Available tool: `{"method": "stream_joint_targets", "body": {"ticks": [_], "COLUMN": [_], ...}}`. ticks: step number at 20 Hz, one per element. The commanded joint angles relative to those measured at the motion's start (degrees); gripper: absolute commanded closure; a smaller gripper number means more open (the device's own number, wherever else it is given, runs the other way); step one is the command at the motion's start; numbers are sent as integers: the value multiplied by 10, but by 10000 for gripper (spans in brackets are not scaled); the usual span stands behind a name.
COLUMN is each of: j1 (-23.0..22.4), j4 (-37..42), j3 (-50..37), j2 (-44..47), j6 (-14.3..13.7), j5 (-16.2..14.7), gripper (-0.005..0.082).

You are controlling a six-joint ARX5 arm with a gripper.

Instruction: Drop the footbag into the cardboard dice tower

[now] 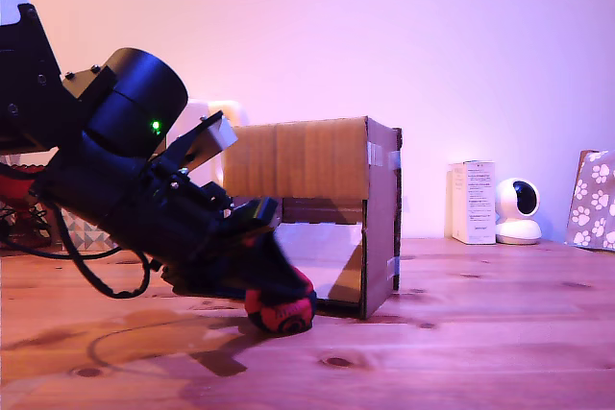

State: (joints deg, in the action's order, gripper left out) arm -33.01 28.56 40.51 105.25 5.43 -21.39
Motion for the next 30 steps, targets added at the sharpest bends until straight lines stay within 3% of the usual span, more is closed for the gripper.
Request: {"method": "stream_joint_targets", "body": {"ticks": [1, 6, 11, 16, 20, 23, 30], "j1": [-1, -1, -1, -1, -1, -1, -1], "j4": [-5, -81, -169, -204, -186, -128, -9], "j3": [-2, -1, -1, -1, 0, 0, 11], "j2": [12, -36, -142, -261, -330, -344, -317], "j6": [-5, -5, -5, -6, -31, -44, -44], "j5": [-2, -9, -9, -8, -5, -2, 38], "gripper": [715, 715, 715, 715, 715, 715, 712]}}
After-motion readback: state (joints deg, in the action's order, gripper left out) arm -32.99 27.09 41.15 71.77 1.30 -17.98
